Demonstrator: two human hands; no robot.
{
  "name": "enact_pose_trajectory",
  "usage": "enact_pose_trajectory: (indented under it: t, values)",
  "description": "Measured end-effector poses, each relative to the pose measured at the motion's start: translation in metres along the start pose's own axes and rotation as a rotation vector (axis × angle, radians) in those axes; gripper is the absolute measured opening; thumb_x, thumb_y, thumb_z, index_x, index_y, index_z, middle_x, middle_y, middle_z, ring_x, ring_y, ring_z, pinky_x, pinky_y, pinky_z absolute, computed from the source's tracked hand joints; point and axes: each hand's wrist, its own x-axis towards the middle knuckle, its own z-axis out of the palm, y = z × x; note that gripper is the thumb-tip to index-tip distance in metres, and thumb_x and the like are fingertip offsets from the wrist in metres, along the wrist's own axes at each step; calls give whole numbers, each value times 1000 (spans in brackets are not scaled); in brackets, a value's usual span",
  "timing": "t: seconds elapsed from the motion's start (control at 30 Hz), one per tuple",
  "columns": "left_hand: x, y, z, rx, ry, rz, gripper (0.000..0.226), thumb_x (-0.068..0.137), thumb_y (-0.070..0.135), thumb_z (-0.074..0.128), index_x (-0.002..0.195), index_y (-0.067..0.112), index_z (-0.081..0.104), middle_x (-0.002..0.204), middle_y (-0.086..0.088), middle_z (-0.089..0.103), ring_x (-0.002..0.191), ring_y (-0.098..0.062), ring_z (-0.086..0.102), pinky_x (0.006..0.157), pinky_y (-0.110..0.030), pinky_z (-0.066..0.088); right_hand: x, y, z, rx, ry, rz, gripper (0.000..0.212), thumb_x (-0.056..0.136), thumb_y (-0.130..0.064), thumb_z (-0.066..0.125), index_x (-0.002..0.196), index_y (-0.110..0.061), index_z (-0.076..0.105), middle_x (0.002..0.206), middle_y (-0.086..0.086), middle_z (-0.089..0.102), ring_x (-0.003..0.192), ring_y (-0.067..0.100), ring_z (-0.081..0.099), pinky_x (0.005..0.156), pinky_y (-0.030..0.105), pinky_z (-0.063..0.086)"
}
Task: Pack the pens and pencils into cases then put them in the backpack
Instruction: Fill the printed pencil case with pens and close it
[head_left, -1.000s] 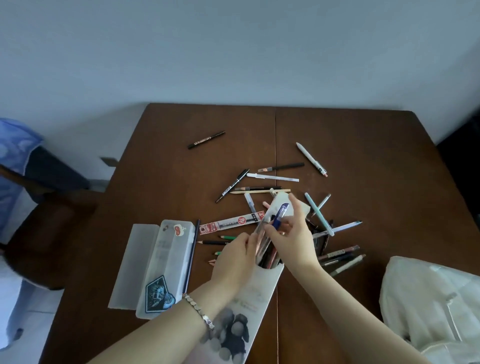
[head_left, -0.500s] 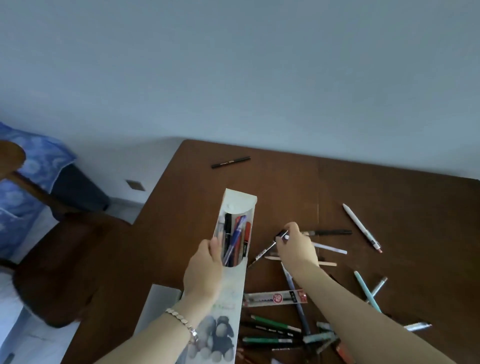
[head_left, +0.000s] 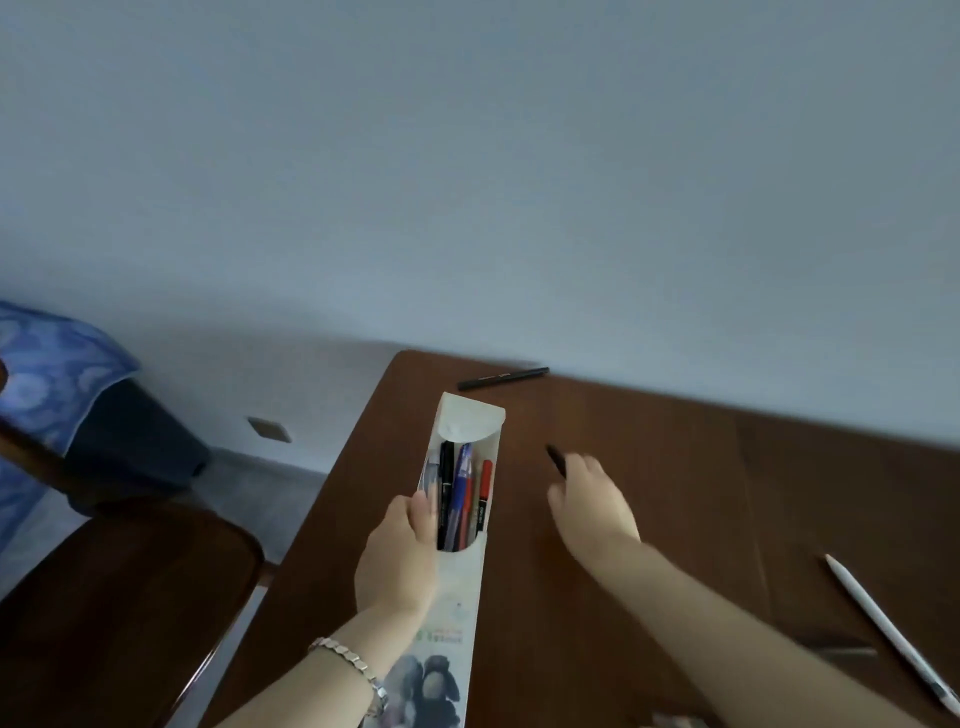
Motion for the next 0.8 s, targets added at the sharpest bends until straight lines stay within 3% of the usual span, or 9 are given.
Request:
enact_pose_trajectory:
  t: [0.1,0.17,0.23,0.5,0.7,0.8]
  values:
    - [29,-7,0,-14,27,-1,47,99,40,19,88,9,54,74,1,60,61,-5,56,41,-10,33,81,-39,-4,-172,6,-234,38,93,-4,39,130,-10,44,140,6,35,116,28,47,88,38,47]
    - [47,-14,1,-16,43,-3,46,99,38,20,85,10,53,69,4,56,58,-4,54,39,-8,31,122,-60,1,-258,19,-306,49,89,4,40,135,-15,41,141,5,35,124,27,41,88,41,45]
    - [64,-22,0,-22,59,-18,44,99,38,20,83,11,52,67,5,55,58,-4,53,41,-9,30,150,-74,8,-343,25,-313,51,87,7,38,133,-16,42,134,7,40,119,28,44,80,40,46]
    - [99,-31,5,-58,35,-1,44,99,39,22,81,12,51,64,6,53,55,-4,52,40,-10,33,174,-73,40,-506,96,-372,21,93,-4,39,106,-3,56,116,13,47,103,31,51,67,33,35]
    - [97,-23,5,-30,6,-5,44,99,40,21,88,12,54,72,3,57,62,-6,56,47,-14,36,152,-57,29,-519,143,-403,26,94,-11,43,120,-12,47,114,8,56,110,27,49,65,34,38]
    - [88,-13,1,-39,-2,-22,45,99,41,21,91,11,54,78,0,59,68,-11,58,49,-18,40,117,-46,7,-337,198,-335,25,97,-18,41,122,-15,41,96,8,63,85,28,58,59,34,42]
